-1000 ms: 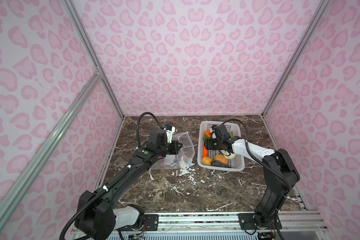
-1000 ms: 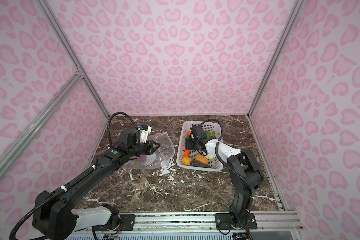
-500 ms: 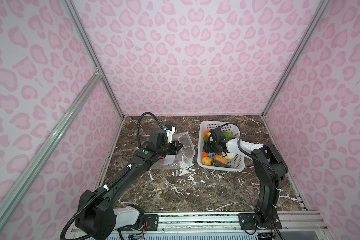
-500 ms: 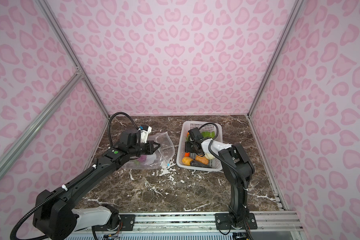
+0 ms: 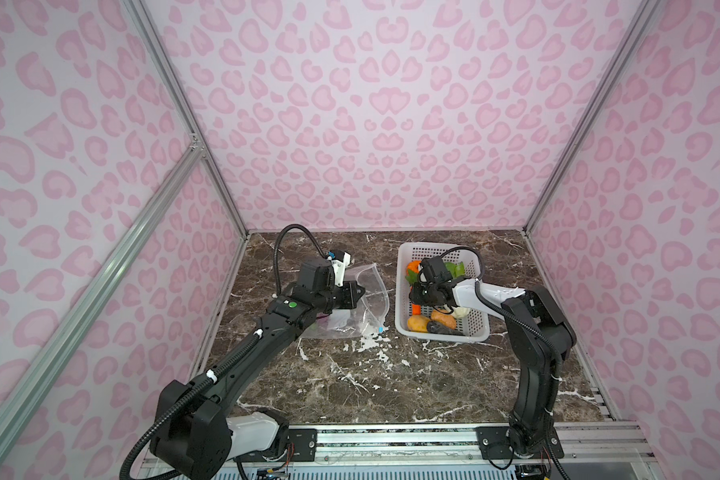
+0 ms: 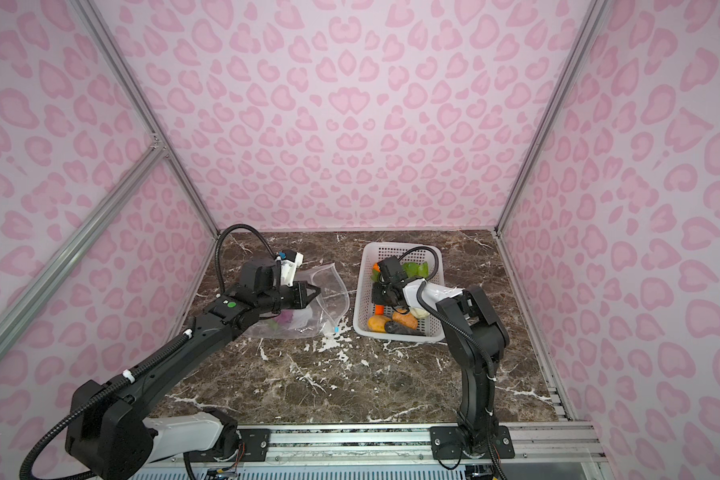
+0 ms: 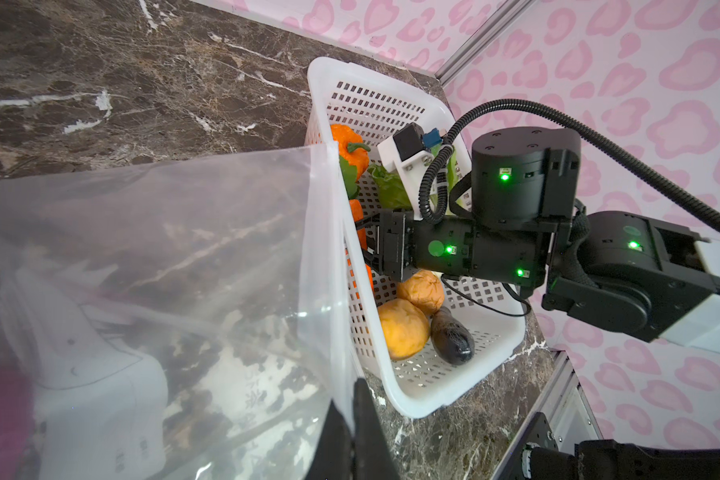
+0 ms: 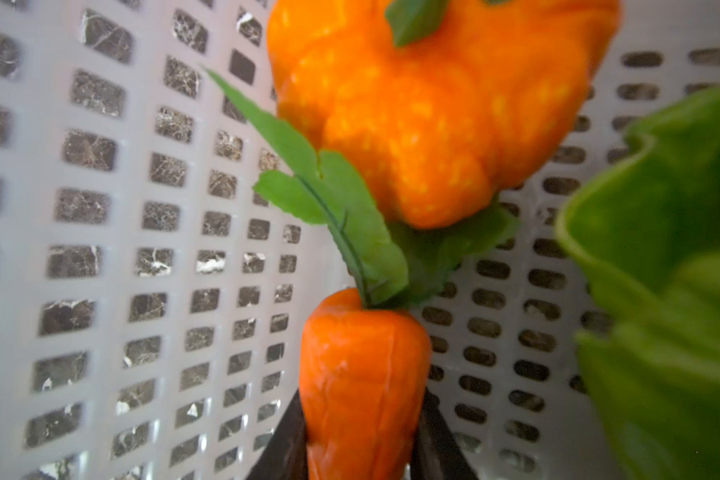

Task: Place the food in the zip-top bag and seal the zipper
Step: 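Return the right gripper to the basket and grasp the orange carrot, then lift the carrot and carry it over the open bag with the right gripper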

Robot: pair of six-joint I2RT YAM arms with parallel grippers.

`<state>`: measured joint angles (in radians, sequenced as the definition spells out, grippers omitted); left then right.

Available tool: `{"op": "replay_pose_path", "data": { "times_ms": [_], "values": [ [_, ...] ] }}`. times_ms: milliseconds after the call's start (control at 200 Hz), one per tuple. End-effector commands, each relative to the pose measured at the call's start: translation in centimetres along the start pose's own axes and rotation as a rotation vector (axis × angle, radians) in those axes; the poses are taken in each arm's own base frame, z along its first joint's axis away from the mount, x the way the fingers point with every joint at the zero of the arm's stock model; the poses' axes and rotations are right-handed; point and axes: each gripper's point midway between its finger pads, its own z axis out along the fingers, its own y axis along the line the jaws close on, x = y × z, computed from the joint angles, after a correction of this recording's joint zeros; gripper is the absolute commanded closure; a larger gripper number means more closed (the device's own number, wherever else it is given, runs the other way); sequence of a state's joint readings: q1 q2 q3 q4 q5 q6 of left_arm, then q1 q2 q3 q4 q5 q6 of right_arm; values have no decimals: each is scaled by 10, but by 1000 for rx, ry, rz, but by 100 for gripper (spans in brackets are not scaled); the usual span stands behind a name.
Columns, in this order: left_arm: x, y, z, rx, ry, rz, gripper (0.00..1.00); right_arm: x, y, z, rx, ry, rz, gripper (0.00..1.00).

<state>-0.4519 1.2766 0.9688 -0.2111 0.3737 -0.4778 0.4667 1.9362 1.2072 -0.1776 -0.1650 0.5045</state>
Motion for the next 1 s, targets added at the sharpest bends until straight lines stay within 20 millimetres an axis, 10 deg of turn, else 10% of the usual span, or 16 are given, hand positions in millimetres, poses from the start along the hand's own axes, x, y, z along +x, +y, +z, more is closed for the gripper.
{"op": "replay_pose_path", "data": {
  "times_ms": [0,995],
  "values": [
    [-7,-5,-3,15,-26,14,98,-3,2,-5,-9,-13,-2,70],
    [-8,-7,-5,11,-33,23,98,-98,53,-89,-97,-260,-133,72]
  ]
}}
